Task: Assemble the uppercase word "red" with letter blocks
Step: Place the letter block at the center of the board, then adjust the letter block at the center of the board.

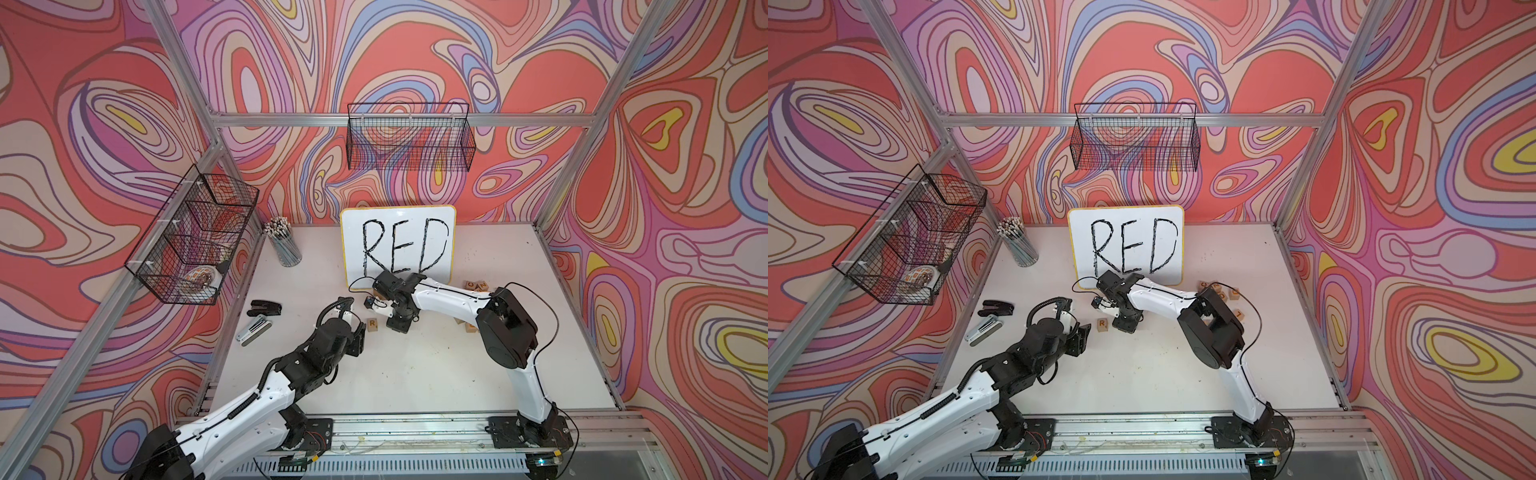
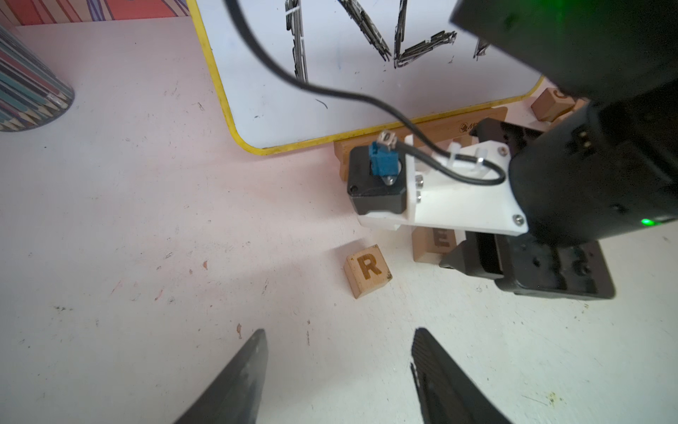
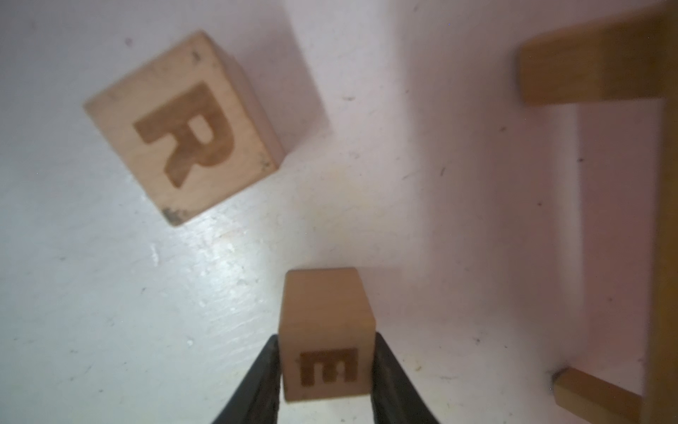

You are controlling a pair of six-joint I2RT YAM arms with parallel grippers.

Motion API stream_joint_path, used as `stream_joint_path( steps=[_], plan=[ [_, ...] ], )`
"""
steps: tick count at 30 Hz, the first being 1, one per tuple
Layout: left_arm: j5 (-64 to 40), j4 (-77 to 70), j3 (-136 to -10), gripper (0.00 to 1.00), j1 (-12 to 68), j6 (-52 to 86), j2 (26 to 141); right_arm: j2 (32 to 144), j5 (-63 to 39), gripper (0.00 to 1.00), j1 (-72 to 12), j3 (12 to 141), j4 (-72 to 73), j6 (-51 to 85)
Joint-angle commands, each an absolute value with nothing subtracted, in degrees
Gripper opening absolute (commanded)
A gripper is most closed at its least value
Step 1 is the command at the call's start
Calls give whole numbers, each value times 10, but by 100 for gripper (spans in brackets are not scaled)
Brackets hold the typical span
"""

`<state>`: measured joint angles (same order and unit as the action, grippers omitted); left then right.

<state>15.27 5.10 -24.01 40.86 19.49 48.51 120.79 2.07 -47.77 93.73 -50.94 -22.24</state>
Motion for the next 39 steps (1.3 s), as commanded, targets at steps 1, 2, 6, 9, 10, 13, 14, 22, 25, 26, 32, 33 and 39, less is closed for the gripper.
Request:
stream_joint_path(
  steps=[1, 2, 6, 9, 10, 13, 14, 22, 25, 26, 32, 33, 39],
  plan=[
    [160, 71, -249, 65, 405, 192, 482, 1129, 7, 42, -485, 926, -478, -185],
    [160, 70, -248, 65, 405, 192, 482, 1113, 5, 42, -489, 916, -471, -174],
    [159, 66, -248, 65, 405, 192, 485, 1053, 11, 41, -498, 886, -448, -107],
    [159, 61, -248, 65, 405, 191, 489, 1035, 37, 41, -513, 868, -423, -12],
    [159, 60, -248, 65, 405, 190, 490, 1035, 59, 41, -520, 867, -422, 18],
    [154, 54, -249, 65, 405, 189, 496, 1055, 117, 41, -533, 888, -436, 169],
    [152, 53, -249, 65, 404, 189, 498, 1066, 129, 41, -535, 897, -446, 229],
    [156, 59, -244, 65, 405, 192, 481, 1107, 188, 43, -548, 888, -477, 518],
    [158, 61, -243, 65, 405, 192, 476, 1127, 180, 46, -547, 899, -480, 553],
    [159, 62, -244, 65, 405, 192, 475, 1135, 170, 46, -545, 901, -481, 567],
    [161, 61, -238, 65, 405, 195, 467, 1156, 114, 46, -518, 890, -450, 601],
    [159, 60, -237, 65, 405, 195, 468, 1158, 115, 46, -515, 890, -450, 602],
    [159, 56, -242, 65, 404, 192, 478, 1168, 102, 48, -498, 894, -436, 599]
  ],
)
